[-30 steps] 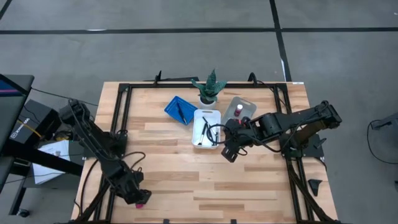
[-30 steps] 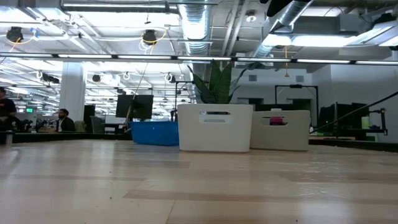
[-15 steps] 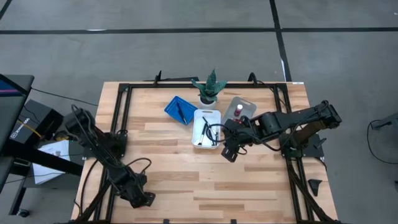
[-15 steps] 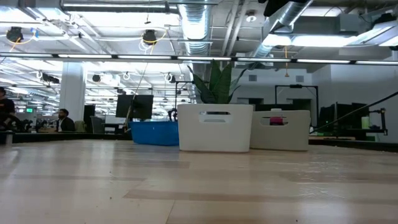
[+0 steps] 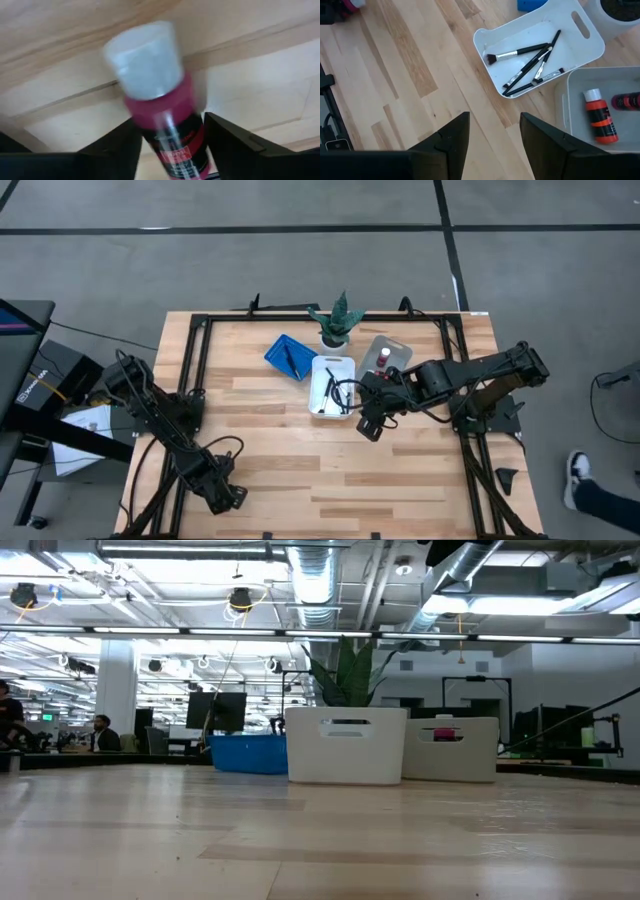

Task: Pick & Place Paint Supplies
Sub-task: Put the pink paint bottle into the gray bin

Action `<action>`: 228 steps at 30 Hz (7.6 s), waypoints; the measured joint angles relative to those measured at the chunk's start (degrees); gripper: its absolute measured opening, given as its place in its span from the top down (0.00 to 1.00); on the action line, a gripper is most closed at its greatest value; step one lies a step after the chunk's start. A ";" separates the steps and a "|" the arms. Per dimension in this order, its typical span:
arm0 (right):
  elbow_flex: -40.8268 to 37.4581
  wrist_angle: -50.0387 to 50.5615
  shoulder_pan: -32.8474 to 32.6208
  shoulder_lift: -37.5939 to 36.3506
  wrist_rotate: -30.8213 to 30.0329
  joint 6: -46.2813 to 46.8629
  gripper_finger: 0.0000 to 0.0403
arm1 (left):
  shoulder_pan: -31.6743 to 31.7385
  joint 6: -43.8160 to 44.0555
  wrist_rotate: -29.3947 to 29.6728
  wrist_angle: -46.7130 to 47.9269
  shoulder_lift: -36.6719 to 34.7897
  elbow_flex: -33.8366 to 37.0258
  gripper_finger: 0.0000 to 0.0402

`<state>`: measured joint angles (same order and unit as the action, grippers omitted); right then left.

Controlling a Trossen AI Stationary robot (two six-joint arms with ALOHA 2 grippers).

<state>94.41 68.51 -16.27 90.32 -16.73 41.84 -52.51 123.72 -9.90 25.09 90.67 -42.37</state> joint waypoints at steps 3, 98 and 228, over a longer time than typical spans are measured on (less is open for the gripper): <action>0.00 -0.01 0.00 0.00 0.01 0.05 0.58 | -0.02 -1.91 0.49 -1.07 0.00 0.00 0.59; 0.00 -42.03 7.69 7.93 18.38 -16.95 0.75 | 33.75 -106.90 27.59 -43.57 -18.36 0.00 0.67; -79.40 -71.10 38.21 -38.49 -5.78 -23.45 0.73 | 32.33 -83.76 22.35 -24.03 -18.36 0.02 0.47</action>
<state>15.01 -2.59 21.93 51.83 -22.51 18.39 -20.18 39.96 12.45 1.06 72.31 -42.35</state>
